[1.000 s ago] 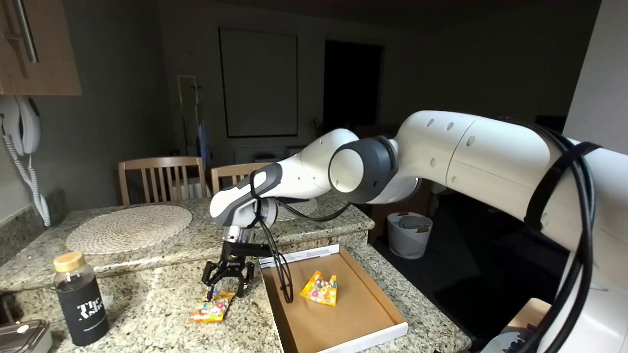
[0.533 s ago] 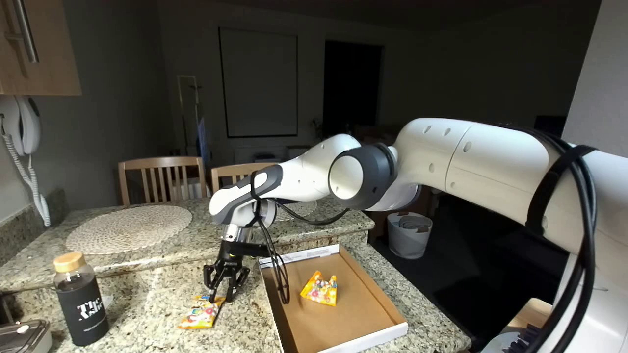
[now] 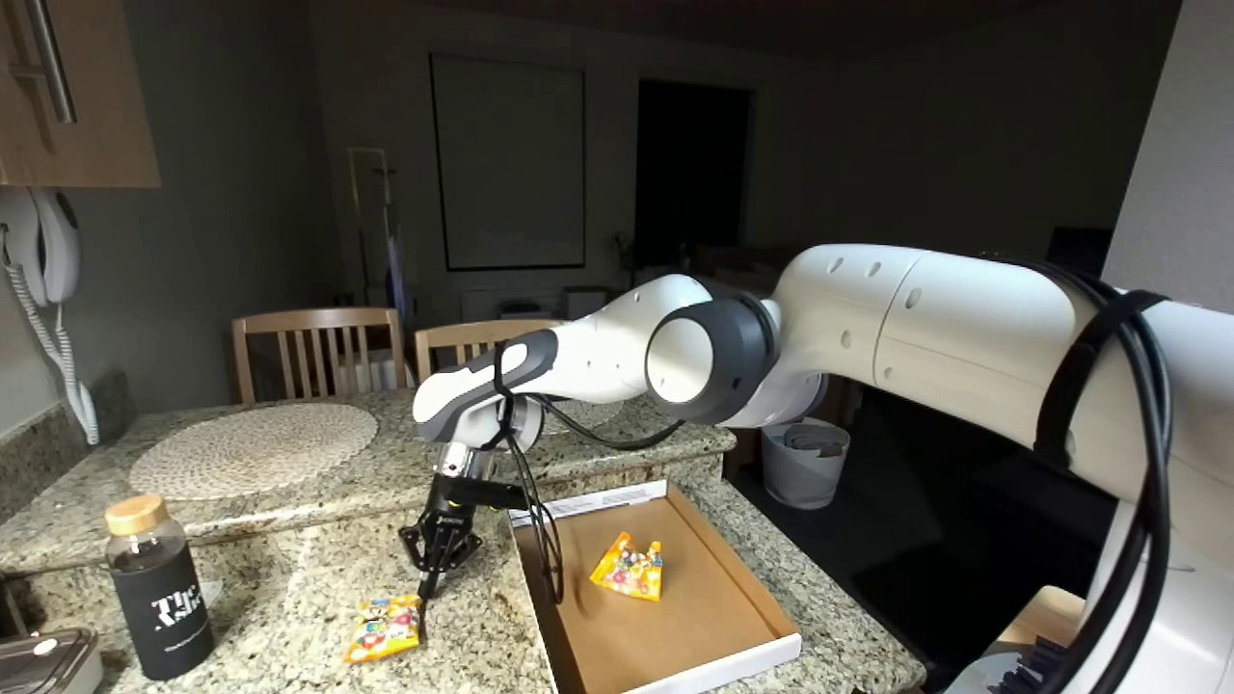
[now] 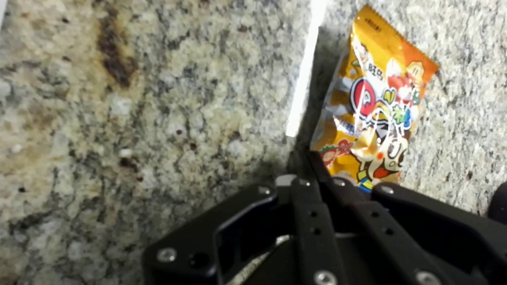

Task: Put the sachets in the box

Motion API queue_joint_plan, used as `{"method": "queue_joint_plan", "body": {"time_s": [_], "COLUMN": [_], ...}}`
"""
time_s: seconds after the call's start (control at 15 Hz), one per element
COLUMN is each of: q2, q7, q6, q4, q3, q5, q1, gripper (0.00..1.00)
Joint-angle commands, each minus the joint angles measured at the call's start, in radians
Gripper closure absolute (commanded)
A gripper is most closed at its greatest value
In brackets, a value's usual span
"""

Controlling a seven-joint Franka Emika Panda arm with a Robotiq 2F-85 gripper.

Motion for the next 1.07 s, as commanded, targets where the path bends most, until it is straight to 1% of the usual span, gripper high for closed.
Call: {"method": "queue_joint_plan", "body": {"time_s": [0.0,0.2,0.27,0.47,0.6,0.67,0.73,0.8,0.87,0.93,1.0], "q2": [0.000,0.000,-0.015,-0.023,-0.014,0.000,0.000,0.000,0.000,0.000,0.000], "q7": [-0.062,-0.048,-0.041,-0.041,-0.044,-0.053,-0.055,-0.054,-0.050,-0.037,-0.023], "q6": [-0.011,0.018,0.048,0.100,0.073,0.011,-0.021,-0.052,-0.069,-0.065,-0.034], "q4": [0.013,0.022,-0.009,-0.022,-0.004,0.028,0.027,0.027,0.028,0.028,0.029], "q3": [-0.011,-0.021,-0.003,-0.004,-0.003,-0.023,-0.025,-0.031,-0.038,-0.050,-0.064], "q5": [0.066,0.091,0.072,0.072,0.064,0.079,0.072,0.064,0.060,0.055,0.052], "q1": [-0.009,-0.014,-0.028,-0.036,-0.033,-0.013,-0.004,0.011,0.026,0.044,0.064], "gripper": [0.95,0.92,0.93,0.93,0.94,0.96,0.69,0.68,0.63,0.56,0.50]}}
